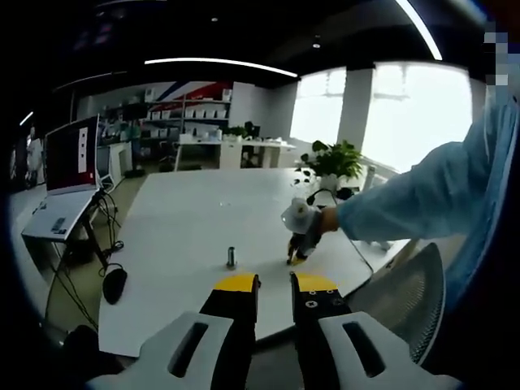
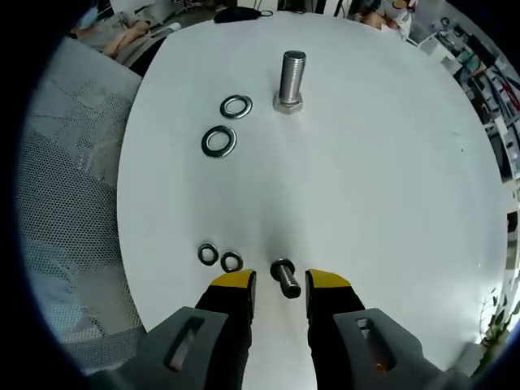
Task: Place the washer onto the threaded stud by aligning its center hole with the stud, sliding it down to the base, and recovering from edge contact or off-axis alignment until the washer reaches the visible bottom stop.
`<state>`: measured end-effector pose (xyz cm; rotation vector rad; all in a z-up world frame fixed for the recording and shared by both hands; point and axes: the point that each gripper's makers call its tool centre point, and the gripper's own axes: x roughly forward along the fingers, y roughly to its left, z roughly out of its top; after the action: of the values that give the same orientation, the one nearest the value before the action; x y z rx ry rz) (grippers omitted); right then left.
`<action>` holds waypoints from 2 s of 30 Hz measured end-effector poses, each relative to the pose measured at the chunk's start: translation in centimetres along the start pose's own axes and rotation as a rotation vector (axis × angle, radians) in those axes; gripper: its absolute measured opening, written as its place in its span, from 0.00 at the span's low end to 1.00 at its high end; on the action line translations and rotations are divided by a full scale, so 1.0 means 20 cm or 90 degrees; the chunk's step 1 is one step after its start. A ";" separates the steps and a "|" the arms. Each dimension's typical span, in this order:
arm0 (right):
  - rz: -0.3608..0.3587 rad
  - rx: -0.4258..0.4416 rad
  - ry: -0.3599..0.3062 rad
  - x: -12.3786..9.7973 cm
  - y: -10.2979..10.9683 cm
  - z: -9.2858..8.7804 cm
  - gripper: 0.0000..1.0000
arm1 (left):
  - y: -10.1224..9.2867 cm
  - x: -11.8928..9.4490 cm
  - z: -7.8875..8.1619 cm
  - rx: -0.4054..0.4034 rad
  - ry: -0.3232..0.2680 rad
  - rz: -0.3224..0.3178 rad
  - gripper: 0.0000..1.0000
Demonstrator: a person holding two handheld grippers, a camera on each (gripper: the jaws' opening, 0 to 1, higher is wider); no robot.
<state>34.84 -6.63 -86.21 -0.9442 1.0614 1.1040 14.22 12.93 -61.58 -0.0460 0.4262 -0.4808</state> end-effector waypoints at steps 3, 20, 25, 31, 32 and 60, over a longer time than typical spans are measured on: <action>-0.009 0.016 -0.017 -0.03 -0.01 0.01 0.26 | -0.02 0.01 0.00 0.002 -0.001 -0.008 0.14; -0.043 0.097 -0.071 -0.17 0.01 -0.07 0.24 | -0.14 0.04 -0.01 0.019 0.004 -0.059 0.14; -0.052 0.102 -0.069 -0.19 0.03 -0.10 0.24 | -0.16 0.04 -0.02 0.021 0.007 -0.069 0.14; -0.037 0.098 -0.070 -0.20 0.08 -0.10 0.18 | -0.18 0.05 -0.04 0.021 0.010 -0.078 0.14; -0.034 0.098 -0.071 -0.20 0.10 -0.09 0.18 | -0.18 0.06 -0.05 0.020 0.012 -0.080 0.14; 0.063 -0.034 -0.041 -0.05 0.32 0.07 0.17 | -0.24 0.09 -0.12 0.022 0.022 -0.099 0.14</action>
<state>28.64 -4.29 -85.32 -0.9004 1.0391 1.2414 12.55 8.08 -63.79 -0.0367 0.4501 -0.6421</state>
